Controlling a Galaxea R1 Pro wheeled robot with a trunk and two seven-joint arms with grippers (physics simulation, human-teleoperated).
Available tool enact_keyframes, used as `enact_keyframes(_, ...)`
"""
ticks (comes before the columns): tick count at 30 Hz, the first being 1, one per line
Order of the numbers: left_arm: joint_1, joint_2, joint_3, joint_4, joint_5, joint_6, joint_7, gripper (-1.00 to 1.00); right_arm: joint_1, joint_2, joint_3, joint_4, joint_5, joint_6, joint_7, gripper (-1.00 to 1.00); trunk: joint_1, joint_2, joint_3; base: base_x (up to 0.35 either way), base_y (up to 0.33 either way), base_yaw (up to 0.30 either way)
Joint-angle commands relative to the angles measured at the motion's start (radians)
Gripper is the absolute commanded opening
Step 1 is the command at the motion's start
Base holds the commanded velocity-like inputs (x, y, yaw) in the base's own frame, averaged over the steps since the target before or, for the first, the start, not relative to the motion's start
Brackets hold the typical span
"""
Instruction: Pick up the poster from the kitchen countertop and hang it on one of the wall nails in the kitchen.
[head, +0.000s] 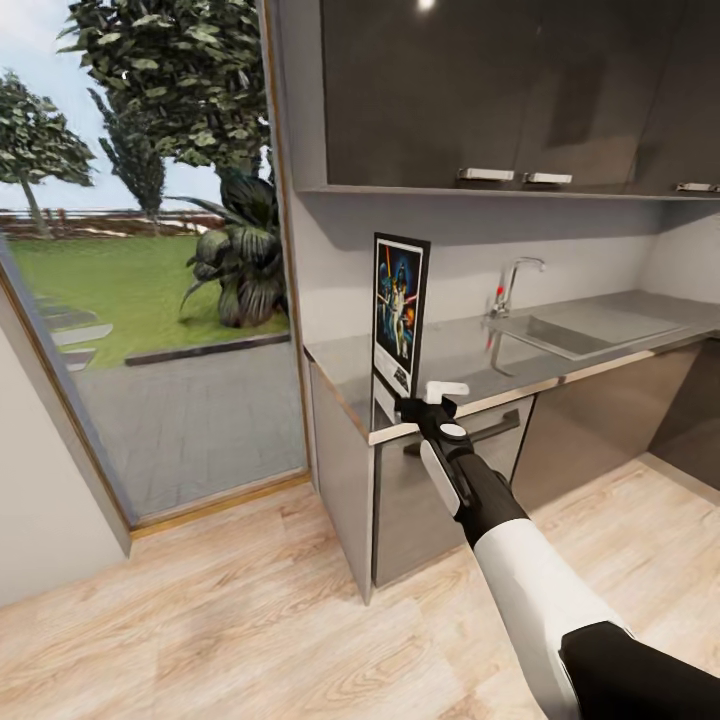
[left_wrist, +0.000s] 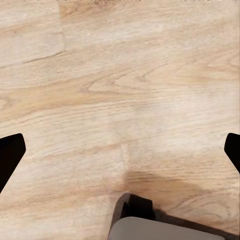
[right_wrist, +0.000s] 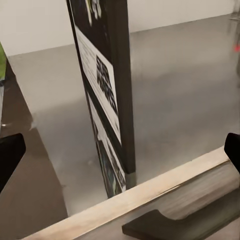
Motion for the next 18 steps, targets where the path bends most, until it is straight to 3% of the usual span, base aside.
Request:
enact_keyframes(1,0.000,-0.001,0.004,-0.002,-0.011,-0.001,0.000,1.00,-0.001,-0.001,0.004,-0.001,-0.011,0.004,-0.009,1.00,0.000,0.000,-0.001,0.112,-0.004,0.000)
enact_keyframes(18,0.000,-0.001,0.004,-0.002,-0.011,-0.002,0.000,1.00,-0.001,-0.001,0.004,0.000,-0.011,0.001,-0.009,1.00,0.000,0.000,-0.001,0.126,0.014,0.000)
